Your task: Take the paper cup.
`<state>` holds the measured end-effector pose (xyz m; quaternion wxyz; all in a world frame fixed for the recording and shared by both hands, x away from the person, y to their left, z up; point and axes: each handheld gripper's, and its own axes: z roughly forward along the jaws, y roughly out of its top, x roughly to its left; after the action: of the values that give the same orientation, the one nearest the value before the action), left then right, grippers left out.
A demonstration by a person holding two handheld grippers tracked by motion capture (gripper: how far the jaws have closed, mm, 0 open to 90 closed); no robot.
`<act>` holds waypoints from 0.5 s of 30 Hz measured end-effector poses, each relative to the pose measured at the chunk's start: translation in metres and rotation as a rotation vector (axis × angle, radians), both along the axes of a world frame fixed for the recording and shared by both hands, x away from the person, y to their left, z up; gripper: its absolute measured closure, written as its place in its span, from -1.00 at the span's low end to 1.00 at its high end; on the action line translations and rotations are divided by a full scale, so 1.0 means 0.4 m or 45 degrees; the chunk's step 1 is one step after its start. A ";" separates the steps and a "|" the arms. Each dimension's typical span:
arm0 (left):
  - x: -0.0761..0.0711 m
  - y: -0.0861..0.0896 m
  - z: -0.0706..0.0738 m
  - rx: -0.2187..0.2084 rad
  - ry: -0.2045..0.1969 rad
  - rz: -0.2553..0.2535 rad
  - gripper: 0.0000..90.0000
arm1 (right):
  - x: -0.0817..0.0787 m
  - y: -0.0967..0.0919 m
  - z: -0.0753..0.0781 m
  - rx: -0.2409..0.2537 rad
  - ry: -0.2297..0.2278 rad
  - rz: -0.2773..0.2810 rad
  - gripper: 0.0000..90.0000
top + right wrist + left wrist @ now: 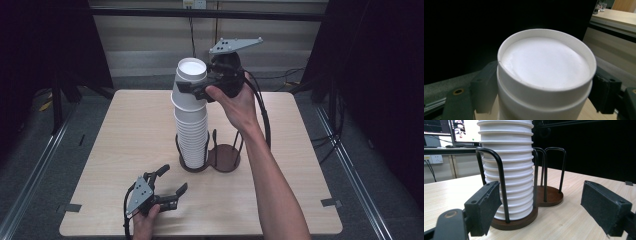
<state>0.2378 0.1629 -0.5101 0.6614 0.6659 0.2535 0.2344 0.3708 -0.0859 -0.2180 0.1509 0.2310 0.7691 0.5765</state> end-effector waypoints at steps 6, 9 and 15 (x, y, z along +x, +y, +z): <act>0.000 0.000 0.000 0.000 0.000 0.000 -0.64 | -0.007 -0.008 0.007 0.061 -0.037 -0.002 -0.53; 0.000 0.000 0.000 0.000 0.000 0.000 -0.64 | -0.010 -0.014 0.011 0.087 -0.049 0.001 -0.53; 0.000 0.000 0.000 0.000 -0.001 0.000 -0.65 | -0.015 -0.023 0.018 0.139 -0.068 0.003 -0.53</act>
<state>0.2378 0.1629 -0.5101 0.6614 0.6658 0.2533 0.2346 0.3649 -0.0952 -0.2106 0.1578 0.2225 0.7326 0.6236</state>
